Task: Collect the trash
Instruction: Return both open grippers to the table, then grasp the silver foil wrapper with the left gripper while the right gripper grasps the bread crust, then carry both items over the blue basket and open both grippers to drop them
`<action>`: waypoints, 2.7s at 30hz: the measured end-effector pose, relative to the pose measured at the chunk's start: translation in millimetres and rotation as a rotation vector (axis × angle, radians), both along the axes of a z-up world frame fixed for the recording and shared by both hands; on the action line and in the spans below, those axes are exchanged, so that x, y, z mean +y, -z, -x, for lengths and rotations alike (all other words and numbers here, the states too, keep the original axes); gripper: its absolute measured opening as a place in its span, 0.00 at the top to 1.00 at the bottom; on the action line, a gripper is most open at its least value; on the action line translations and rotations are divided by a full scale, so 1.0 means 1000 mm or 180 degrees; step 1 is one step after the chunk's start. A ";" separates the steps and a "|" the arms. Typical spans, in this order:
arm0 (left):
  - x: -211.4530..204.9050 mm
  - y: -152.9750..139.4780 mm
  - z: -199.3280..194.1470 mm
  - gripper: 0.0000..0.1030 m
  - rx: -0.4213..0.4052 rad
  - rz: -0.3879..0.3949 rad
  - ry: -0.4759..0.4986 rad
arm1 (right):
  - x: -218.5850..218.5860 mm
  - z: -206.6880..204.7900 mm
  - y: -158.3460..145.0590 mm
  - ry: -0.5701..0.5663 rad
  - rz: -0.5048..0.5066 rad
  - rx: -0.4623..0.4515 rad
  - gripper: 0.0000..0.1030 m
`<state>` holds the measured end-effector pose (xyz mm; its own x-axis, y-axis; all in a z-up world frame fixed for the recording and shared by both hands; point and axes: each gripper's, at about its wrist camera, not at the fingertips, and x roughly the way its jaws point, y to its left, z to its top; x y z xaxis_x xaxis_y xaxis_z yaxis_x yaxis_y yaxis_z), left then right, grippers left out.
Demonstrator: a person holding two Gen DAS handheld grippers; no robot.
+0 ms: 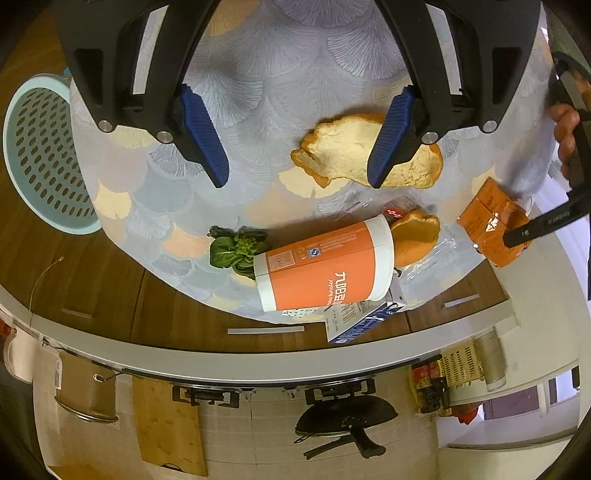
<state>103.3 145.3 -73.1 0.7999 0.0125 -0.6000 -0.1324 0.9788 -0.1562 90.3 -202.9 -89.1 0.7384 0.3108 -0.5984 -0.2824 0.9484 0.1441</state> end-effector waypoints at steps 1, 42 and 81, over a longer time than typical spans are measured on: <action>-0.003 -0.001 0.003 0.66 -0.0015 0.0005 0.0028 | 0.000 0.000 0.000 0.0002 -0.0005 -0.0003 0.28; -0.067 -0.017 0.043 0.99 -0.0465 0.0449 0.0601 | 0.027 -0.003 0.000 -0.0396 0.0221 0.0316 0.82; -0.416 -0.006 -0.070 0.99 0.0110 0.0320 0.2619 | -0.290 -0.016 0.012 0.1274 -0.0135 0.0464 0.81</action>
<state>173.0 -271.1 -67.5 0.5110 -0.6238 -0.5914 0.6136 0.7465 -0.2572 106.3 -493.3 -101.4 0.7144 0.0435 -0.6984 0.1329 0.9715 0.1965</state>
